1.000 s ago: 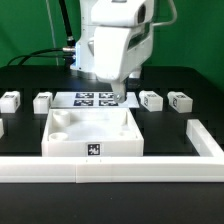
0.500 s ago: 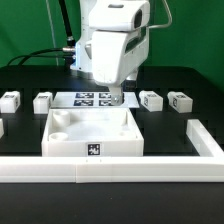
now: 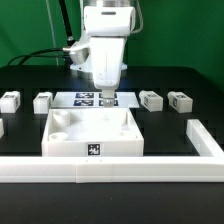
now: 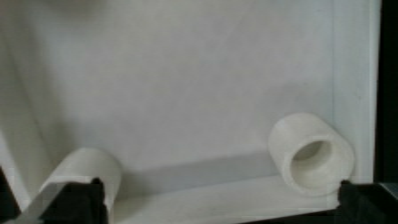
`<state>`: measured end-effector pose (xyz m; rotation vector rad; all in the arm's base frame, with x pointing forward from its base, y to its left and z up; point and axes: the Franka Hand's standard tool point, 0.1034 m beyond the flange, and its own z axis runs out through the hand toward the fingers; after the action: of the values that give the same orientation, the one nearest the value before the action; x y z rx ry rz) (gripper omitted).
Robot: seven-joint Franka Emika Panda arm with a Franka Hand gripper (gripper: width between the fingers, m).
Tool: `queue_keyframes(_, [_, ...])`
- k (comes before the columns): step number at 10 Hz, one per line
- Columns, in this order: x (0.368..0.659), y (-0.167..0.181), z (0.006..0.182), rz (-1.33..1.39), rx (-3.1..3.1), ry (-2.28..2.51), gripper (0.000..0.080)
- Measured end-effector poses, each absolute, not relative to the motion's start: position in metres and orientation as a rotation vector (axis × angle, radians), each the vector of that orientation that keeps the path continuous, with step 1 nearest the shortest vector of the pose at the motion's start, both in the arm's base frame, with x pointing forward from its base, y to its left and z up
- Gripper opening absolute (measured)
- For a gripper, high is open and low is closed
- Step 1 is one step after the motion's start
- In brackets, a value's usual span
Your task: Assemble square table
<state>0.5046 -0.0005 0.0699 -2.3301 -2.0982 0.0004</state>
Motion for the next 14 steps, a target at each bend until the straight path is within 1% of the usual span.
queue_keyframes(2, [0.504,-0.001,0.069,0.002,-2.319,-2.11,0.0649])
queue_keyframes(3, [0.501,-0.005,0.067,0.006,-2.235,-2.193,0.0649])
queue_keyframes(6, [0.474,-0.011,0.054,0.025,-2.065,-2.33,0.0649])
queue_keyframes(8, [0.455,-0.025,0.043,0.053,-2.077,-2.282,0.0649])
queue_keyframes(9, [0.451,-0.027,0.041,0.076,-2.109,-2.231,0.0649])
queue_keyframes(12, [0.45,-0.027,0.039,0.073,-2.099,-2.24,0.0649])
queue_keyframes(14, [0.439,-0.026,0.022,0.072,-2.055,-2.262,0.0649])
